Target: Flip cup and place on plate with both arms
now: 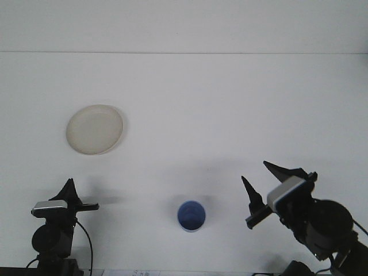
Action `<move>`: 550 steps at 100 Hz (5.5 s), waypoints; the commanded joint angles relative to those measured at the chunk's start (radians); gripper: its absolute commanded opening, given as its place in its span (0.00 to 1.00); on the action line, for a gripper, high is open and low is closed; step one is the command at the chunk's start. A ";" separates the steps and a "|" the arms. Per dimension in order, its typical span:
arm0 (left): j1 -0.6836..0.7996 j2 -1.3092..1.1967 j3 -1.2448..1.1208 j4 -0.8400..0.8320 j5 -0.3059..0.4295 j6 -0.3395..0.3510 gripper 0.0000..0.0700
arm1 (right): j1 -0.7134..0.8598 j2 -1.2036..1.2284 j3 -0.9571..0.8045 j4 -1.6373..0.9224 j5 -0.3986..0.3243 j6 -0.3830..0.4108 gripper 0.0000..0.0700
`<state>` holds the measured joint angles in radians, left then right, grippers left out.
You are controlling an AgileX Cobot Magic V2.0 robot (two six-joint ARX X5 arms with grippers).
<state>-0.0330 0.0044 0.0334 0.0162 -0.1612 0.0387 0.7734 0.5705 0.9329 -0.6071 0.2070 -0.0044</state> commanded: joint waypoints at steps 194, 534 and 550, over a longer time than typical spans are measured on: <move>-0.697 1.271 1.293 -0.851 0.514 -0.052 0.73 | 0.011 -0.412 -0.356 0.126 0.005 0.015 0.63; 0.124 1.826 1.641 -0.808 0.146 0.010 0.74 | 0.011 -0.412 -0.356 0.109 0.011 0.015 0.63; 0.122 1.755 1.707 -0.846 0.146 -0.008 0.74 | 0.011 -0.412 -0.356 0.109 0.011 0.015 0.63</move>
<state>0.0875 1.7977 1.7069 -0.8223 -0.0200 0.0566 0.7742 0.1566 0.5686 -0.5049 0.2142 0.0036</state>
